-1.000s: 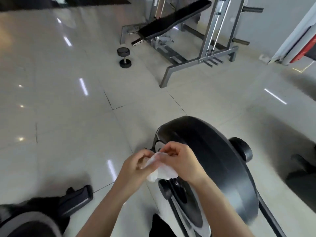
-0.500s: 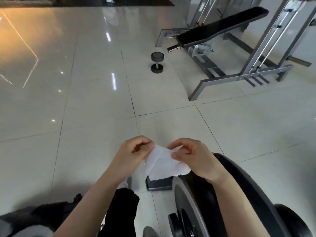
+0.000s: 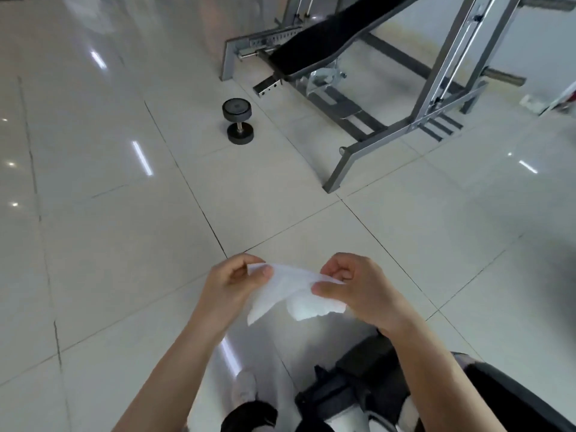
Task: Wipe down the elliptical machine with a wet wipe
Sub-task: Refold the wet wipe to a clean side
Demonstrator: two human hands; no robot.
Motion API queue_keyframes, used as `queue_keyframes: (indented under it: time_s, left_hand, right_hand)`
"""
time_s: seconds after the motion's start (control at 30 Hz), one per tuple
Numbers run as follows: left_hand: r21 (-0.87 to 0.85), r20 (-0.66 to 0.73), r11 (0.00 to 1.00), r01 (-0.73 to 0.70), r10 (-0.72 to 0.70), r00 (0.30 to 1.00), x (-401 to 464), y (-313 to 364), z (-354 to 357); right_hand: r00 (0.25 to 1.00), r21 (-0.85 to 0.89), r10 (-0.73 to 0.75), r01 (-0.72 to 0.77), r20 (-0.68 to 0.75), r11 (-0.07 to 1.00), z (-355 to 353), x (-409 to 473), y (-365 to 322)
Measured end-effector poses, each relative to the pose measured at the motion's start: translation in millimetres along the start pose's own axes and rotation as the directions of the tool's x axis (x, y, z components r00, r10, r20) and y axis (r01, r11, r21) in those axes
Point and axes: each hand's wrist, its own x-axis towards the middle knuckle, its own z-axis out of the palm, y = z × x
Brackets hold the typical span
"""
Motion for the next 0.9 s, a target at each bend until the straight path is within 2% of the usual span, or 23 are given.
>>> queue_keyframes:
  time_s: [0.17,0.27,0.4,0.53,0.67,0.77,0.83,0.9]
  left_hand:
    - [0.080,0.070,0.995,-0.053,0.047,0.996,96.4,18.0,10.1]
    - [0.103,0.082,0.991,-0.084,0.076,0.994,145.2,30.6,43.2]
    - [0.177,0.091,0.964,-0.199,0.185,0.978,210.2,60.1,89.1]
    - [0.149,0.252,0.958,-0.247,0.205,0.946,277.3,96.9,153.0]
    - [0.088,0.433,0.988,-0.128,0.078,0.898,337.5,130.6,234.7]
    - [0.091,0.535,0.987,-0.133,0.064,0.842,368.4,143.4,298.1]
    - [0.085,0.572,0.984,-0.156,0.081,0.816,384.4,149.3,342.2]
    - [0.065,0.625,0.979,-0.193,0.111,0.773,401.0,152.9,389.5]
  right_hand:
    - [0.999,0.019,-0.003,0.004,-0.049,1.000,-28.2,57.0,-13.5]
    - [0.988,0.135,0.022,-0.001,-0.150,0.991,-54.4,92.1,-9.2]
    - [0.953,0.286,0.084,0.004,-0.292,0.958,-93.4,148.8,-2.4]
    - [0.910,0.374,0.128,0.032,-0.396,0.927,-161.4,205.2,5.1]
    - [0.847,0.351,0.126,0.075,-0.517,0.934,-252.9,234.8,10.1]
    - [0.793,0.323,0.134,0.083,-0.595,0.943,-306.4,237.3,21.1]
    - [0.715,0.298,0.172,0.053,-0.678,0.953,-335.2,235.4,33.9]
    - [0.587,0.326,0.250,0.026,-0.770,0.945,-363.3,231.9,49.7]
